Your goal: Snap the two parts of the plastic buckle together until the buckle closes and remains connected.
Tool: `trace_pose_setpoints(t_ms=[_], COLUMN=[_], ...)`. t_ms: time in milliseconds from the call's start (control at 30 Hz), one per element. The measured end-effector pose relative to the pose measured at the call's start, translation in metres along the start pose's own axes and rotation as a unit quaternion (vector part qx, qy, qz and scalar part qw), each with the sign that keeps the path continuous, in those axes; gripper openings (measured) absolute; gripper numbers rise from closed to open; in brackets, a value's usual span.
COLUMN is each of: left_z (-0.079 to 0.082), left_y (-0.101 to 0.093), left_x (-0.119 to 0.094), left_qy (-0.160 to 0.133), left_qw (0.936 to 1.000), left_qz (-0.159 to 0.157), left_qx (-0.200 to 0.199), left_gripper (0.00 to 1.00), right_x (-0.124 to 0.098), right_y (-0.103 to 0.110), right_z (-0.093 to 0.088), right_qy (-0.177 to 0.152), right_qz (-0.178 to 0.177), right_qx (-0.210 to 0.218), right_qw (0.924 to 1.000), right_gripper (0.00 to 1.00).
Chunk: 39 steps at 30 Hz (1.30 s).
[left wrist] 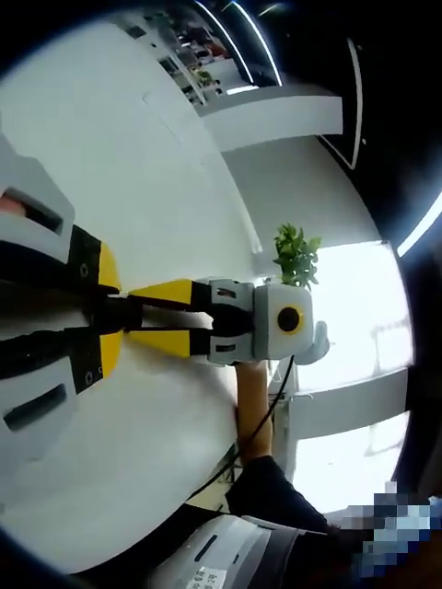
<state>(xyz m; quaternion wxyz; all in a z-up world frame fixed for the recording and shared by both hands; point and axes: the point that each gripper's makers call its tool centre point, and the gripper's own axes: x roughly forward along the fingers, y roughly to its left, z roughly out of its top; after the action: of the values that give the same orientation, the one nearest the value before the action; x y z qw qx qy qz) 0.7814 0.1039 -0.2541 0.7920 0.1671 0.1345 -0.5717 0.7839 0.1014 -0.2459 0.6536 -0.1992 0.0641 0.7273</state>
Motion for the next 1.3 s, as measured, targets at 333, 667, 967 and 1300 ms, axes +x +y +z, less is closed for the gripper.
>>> trace_pose_setpoints(t_ms=[333, 667, 967, 1300], left_z=[0.005, 0.012, 0.02, 0.023], left_y=[0.011, 0.032, 0.028, 0.031], left_x=[-0.007, -0.021, -0.023, -0.027], left_qy=[-0.005, -0.012, -0.021, -0.015], left_qw=[0.9997, 0.9976, 0.9971, 0.9962], left_qz=[0.022, 0.068, 0.073, 0.085], left_qx=[-0.002, -0.007, -0.002, 0.01], left_gripper=[0.13, 0.15, 0.15, 0.15], right_x=[-0.002, -0.008, -0.02, -0.027], right_y=[-0.007, -0.027, -0.064, -0.106], right_z=[0.007, 0.002, -0.004, -0.015], right_qy=[0.002, 0.037, 0.054, 0.074], right_qz=[-0.022, -0.053, -0.1, -0.146], right_qx=[-0.004, -0.013, -0.003, 0.007], right_qw=[0.9997, 0.9979, 0.9935, 0.9865], right_gripper=[0.11, 0.11, 0.11, 0.11])
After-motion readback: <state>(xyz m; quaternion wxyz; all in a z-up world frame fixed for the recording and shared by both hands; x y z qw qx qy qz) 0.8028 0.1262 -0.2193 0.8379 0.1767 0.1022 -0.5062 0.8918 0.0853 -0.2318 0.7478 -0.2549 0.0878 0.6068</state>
